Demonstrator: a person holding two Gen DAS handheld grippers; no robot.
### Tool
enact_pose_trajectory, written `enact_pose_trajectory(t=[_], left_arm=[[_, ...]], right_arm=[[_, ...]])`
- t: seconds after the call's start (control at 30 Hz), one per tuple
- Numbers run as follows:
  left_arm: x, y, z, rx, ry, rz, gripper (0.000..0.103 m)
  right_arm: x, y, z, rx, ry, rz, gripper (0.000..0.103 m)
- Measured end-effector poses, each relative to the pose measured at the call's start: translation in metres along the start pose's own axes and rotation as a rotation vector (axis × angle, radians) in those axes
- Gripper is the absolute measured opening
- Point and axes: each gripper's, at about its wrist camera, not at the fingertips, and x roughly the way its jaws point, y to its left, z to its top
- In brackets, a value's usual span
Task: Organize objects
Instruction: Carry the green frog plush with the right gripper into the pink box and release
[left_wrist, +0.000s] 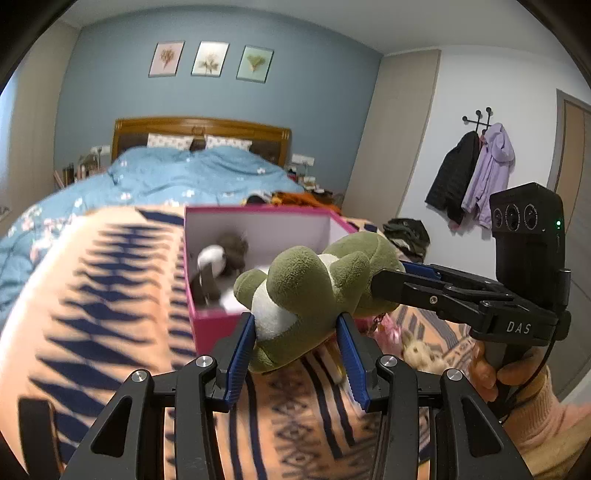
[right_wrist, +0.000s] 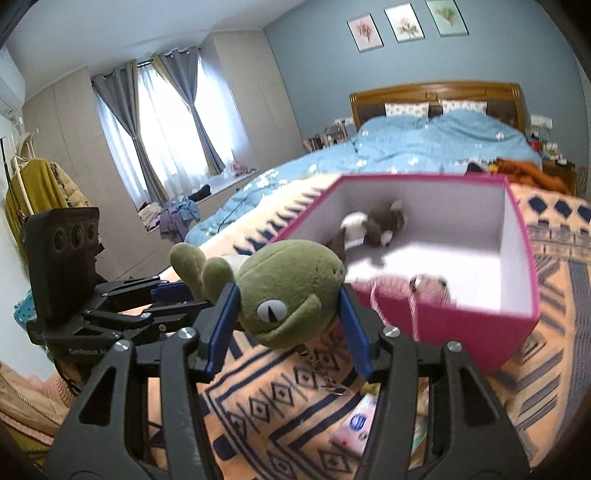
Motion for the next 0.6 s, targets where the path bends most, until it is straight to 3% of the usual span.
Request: enact_pose_trajectory(t=[0.33,0.6], left_arm=[[0.026,0.009,0.037,0.021,-0.031,0.028,0.046],[0.044,0.018,0.051,0.005,-0.037,0.053,0.046]], right_arm=[[0.013,-0.009,0.043,-0.07,-0.058,-0.071,0.06],[0.028,-0.028,0.064,-0.051,-0.062,-0.072,0.06]])
